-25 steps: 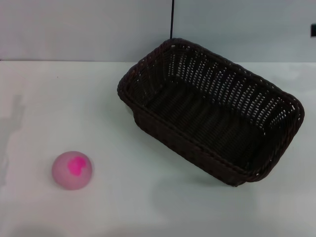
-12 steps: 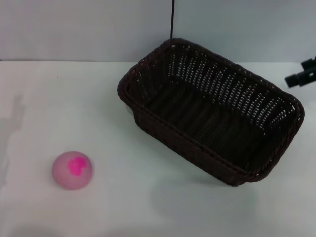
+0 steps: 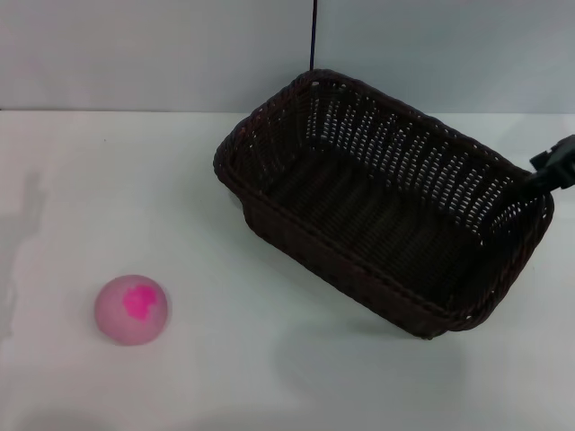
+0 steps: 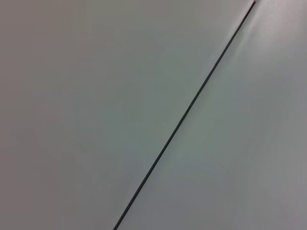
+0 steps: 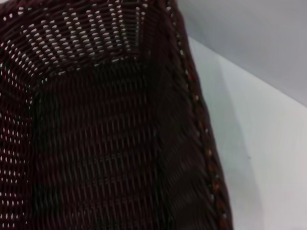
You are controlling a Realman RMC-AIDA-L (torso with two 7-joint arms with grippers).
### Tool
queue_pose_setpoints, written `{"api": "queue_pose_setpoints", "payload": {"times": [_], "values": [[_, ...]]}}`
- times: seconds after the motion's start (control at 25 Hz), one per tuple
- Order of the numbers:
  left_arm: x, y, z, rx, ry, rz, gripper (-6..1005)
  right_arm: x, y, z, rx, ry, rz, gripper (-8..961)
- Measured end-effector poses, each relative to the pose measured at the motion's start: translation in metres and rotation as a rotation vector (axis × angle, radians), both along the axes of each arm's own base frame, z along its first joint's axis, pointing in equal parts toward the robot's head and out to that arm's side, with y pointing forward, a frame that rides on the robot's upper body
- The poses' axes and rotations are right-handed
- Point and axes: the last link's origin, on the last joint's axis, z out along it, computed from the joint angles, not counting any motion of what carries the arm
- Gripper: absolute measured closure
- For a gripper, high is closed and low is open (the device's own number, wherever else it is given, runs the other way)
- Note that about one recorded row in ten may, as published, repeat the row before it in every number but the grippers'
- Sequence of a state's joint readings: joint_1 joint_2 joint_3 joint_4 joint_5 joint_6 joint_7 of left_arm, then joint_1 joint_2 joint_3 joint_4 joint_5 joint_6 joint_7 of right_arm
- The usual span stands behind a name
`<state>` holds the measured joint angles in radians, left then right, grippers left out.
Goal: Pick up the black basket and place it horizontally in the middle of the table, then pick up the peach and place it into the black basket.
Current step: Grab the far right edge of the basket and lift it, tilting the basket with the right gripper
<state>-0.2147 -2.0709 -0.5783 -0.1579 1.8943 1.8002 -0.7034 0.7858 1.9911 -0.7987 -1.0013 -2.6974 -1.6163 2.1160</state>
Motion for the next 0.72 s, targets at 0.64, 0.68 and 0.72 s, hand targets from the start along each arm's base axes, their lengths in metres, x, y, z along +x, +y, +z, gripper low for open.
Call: {"api": "queue_pose_setpoints", "payload": {"times": [0.64, 0.68, 0.72], "values": [[0.000, 0.000, 0.000, -0.005, -0.008, 0.000, 269, 0.000, -0.002, -0.016, -0.016, 0.005, 0.035, 579], [-0.001, 0.000, 0.000, -0.007, -0.008, 0.002, 269, 0.000, -0.002, -0.016, -0.015, 0.006, 0.037, 627], [-0.001, 0.001, -0.001, -0.008, -0.008, 0.004, 269, 0.001, -0.002, -0.016, -0.014, 0.010, 0.039, 675]]}}
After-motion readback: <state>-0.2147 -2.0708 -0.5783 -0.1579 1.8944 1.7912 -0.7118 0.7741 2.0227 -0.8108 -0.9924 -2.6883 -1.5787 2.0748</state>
